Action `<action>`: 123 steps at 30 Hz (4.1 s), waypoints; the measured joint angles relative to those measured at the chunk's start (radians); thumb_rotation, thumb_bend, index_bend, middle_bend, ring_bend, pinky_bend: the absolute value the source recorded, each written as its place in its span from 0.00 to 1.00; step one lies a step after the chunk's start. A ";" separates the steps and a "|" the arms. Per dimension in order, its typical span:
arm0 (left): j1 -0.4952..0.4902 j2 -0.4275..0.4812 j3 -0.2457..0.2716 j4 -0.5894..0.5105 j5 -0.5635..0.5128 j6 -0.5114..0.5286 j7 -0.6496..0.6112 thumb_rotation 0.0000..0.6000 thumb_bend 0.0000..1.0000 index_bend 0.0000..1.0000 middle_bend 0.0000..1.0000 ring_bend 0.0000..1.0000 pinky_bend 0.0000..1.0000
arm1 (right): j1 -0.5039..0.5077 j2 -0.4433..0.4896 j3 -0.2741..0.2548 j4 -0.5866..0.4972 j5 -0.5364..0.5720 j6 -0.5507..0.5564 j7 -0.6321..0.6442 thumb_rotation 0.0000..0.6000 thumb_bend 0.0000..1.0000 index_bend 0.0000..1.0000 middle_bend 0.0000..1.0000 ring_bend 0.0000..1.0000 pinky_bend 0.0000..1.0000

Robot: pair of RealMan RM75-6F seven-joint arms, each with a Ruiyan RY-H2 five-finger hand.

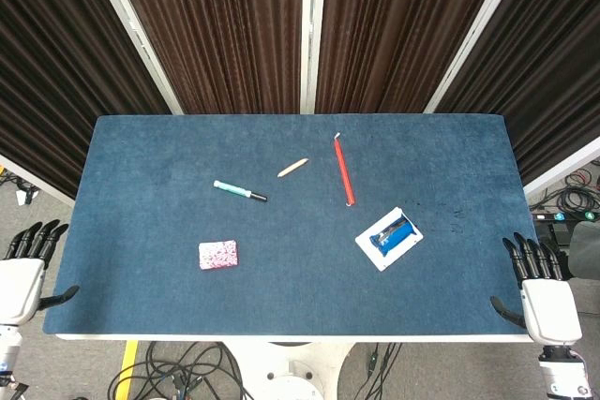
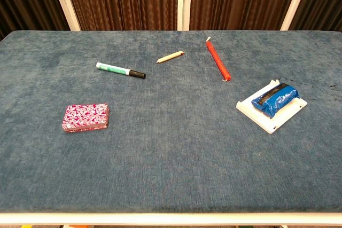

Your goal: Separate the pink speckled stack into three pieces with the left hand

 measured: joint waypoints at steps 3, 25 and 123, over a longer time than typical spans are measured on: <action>-0.002 -0.004 0.001 0.005 0.006 -0.001 -0.011 1.00 0.12 0.10 0.07 0.01 0.11 | 0.000 0.008 0.006 -0.007 0.006 -0.001 -0.001 1.00 0.09 0.00 0.00 0.00 0.00; -0.146 -0.150 -0.035 0.101 0.048 -0.135 -0.068 1.00 0.12 0.21 0.24 0.13 0.21 | 0.005 0.066 0.040 -0.055 0.033 0.009 0.014 1.00 0.09 0.00 0.00 0.00 0.00; -0.390 -0.699 -0.099 0.210 -0.417 -0.277 0.429 1.00 0.21 0.30 0.37 0.17 0.22 | 0.011 0.072 0.079 -0.048 0.153 -0.042 0.027 1.00 0.10 0.00 0.00 0.00 0.00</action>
